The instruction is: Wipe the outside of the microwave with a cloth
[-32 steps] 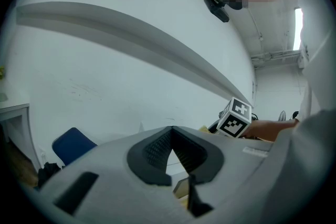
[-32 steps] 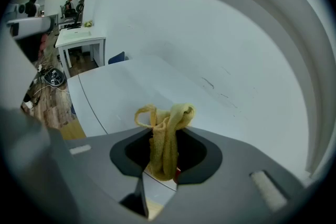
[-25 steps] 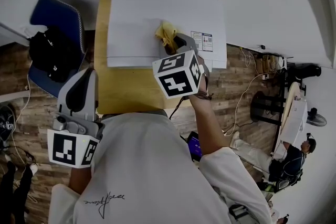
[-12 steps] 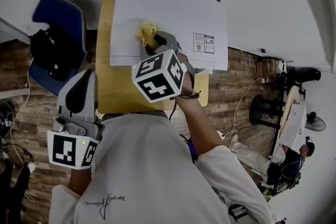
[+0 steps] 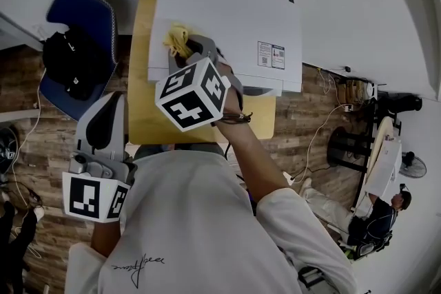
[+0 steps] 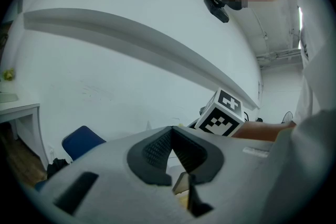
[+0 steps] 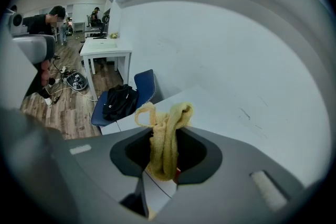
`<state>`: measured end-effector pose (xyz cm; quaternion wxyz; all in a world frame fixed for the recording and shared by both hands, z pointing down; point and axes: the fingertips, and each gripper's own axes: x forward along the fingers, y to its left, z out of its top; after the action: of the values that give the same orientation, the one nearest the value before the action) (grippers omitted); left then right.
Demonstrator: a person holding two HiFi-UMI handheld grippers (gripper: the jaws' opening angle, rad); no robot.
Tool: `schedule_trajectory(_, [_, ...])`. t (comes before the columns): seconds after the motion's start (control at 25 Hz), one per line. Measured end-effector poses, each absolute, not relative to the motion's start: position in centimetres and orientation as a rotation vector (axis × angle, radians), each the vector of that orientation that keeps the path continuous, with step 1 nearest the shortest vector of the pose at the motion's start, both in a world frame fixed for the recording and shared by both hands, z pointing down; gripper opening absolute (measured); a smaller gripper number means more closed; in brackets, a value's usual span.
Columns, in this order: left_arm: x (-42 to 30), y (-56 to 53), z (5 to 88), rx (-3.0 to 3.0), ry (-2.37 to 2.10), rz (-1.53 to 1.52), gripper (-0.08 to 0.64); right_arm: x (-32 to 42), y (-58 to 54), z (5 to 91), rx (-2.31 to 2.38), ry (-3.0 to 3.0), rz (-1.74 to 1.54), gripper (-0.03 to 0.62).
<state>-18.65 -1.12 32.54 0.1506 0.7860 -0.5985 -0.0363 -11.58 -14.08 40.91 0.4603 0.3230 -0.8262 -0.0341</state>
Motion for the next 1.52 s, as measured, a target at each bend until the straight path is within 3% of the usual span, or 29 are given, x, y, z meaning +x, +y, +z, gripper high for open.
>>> schedule_trajectory(0.24, [-18.6,0.0,32.4,2.251,-1.757,-0.071,-0.005,-14.1,-12.6,41.0,0.720,-2.113,-0.081,0.118])
schedule_trajectory(0.52, [-19.9,2.0,31.2,2.156,-1.931,-0.059,-0.005,-14.4,-8.7,38.9,0.573,-2.412,0.165,0.118])
schedule_trajectory(1.52, [-7.9,6.3,29.0,2.335,-1.853,0.042,-0.005,5.8,-5.6,32.3,0.967,-2.566,0.233,0.118])
